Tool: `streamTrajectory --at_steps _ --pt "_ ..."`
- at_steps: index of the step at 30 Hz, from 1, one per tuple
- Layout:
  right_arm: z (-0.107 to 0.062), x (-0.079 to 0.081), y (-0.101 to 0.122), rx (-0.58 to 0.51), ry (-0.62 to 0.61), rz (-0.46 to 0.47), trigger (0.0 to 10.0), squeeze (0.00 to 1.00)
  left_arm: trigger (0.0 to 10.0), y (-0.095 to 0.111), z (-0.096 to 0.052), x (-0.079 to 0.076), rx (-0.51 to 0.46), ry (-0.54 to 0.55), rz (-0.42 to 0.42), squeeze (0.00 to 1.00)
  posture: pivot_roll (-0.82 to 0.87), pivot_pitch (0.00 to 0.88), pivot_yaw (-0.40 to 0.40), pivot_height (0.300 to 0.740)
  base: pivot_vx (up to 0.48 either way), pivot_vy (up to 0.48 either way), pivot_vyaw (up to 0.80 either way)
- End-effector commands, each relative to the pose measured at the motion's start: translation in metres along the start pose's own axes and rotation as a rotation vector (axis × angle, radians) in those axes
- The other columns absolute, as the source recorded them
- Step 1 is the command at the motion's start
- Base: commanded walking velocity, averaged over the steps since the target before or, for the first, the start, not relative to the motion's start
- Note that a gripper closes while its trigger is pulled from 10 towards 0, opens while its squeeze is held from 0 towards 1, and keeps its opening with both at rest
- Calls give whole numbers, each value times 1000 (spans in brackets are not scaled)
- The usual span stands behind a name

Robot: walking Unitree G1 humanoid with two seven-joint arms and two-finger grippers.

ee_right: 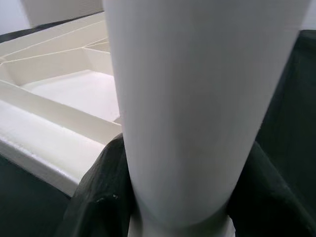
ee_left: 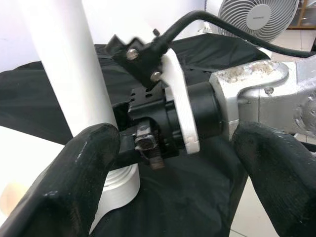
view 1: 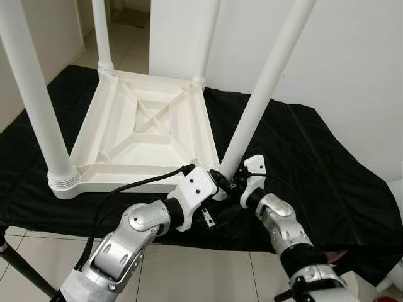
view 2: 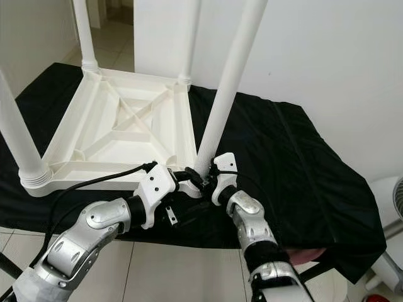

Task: Building children table

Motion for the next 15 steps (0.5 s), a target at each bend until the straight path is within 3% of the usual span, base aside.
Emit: streamTrajectory --at_steps 1,2,4,8,15 --pt "-11 -10 -25 138 -151 19 0 0 10000 -1 3 -6 2 -40 -5 0 44 0 -148 740 0 0 0" --pt "-11 -10 -25 138 -151 19 0 0 10000 -1 3 -6 2 -40 -5 0 44 0 -148 740 0 0 0" --pt "-14 -9 -25 183 -314 3 0 0 10000 -1 3 -7 3 -44 -6 0 41 0 -146 740 0 0 0" --pt "-17 -7 -25 215 -414 -6 0 0 10000 -1 3 -7 4 -48 -8 0 37 0 -147 740 0 0 0" --pt "-17 -2 -18 196 -431 3 0 0 10000 0 5 -9 -1 -56 -11 0 32 0 -150 740 0 0 0"
Point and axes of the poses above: a point about 5 cm out from each wrist's last joint towards the gripper, its own z axis pointing out of the wrist towards the gripper, its own y axis along the axis of the wrist's last joint, x = y × z, the point moved 3 cm from there along z, pointing out of the wrist towards the gripper, and after that the axes turned 10 degrees about -z, right-handed, at the moved point
